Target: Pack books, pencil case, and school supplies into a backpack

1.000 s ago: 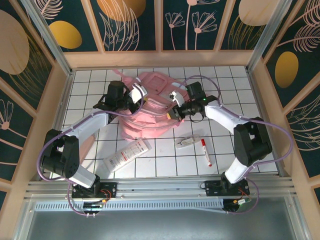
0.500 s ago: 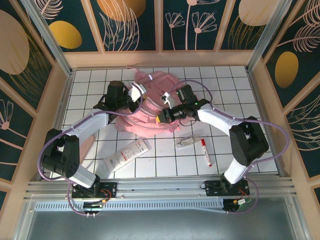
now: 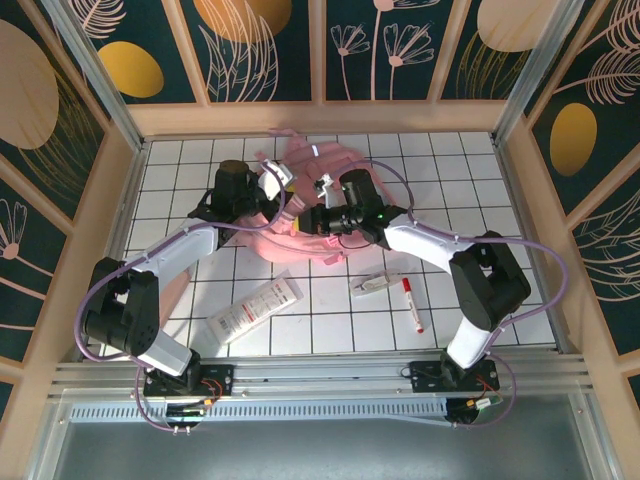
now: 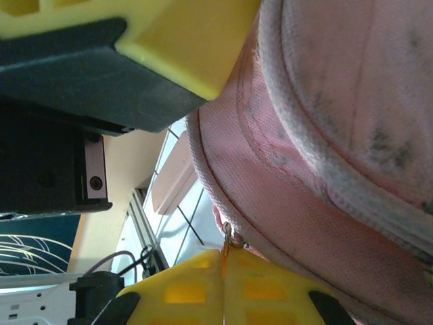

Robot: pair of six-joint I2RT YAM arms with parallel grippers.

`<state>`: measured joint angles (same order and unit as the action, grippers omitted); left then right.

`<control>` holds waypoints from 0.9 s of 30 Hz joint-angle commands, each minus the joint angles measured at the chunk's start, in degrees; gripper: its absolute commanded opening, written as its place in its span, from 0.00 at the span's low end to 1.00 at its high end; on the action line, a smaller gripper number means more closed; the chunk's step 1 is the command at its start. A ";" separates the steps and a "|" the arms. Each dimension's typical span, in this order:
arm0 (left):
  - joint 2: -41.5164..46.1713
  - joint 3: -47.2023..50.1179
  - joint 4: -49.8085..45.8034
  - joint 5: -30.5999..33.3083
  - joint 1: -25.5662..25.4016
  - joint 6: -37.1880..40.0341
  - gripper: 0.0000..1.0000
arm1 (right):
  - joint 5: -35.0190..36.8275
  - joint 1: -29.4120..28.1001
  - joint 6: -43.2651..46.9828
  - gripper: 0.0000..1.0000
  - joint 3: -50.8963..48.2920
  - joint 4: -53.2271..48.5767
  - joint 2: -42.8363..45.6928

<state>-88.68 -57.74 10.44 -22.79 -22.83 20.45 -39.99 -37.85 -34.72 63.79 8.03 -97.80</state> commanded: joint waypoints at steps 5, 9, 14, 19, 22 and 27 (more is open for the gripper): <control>0.09 1.68 0.39 -4.41 -1.09 -1.69 0.00 | 7.05 -0.36 24.99 0.31 4.87 -13.96 3.57; 0.05 1.68 0.25 -5.33 -0.81 -2.64 0.00 | 16.94 -0.08 43.05 0.34 3.49 -21.74 6.55; 2.10 3.16 -2.16 -5.90 0.57 -9.71 0.03 | 21.15 -0.53 71.08 0.37 -2.87 -20.68 9.73; 9.31 5.69 -9.77 -1.21 0.72 -21.30 0.88 | 22.50 -1.51 86.19 0.40 -1.64 -22.28 5.63; 16.44 10.27 -11.80 9.26 0.86 -37.49 0.99 | 26.01 -2.74 89.23 0.40 -1.02 -18.78 2.83; 26.33 16.72 -14.41 9.78 0.88 -49.63 0.99 | 29.90 -4.46 91.83 0.42 -0.90 -12.79 0.39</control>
<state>-64.95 -43.72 -0.47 -14.90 -22.15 -16.97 -13.91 -41.43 51.70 61.87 -9.87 -96.60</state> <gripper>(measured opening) 0.989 0.417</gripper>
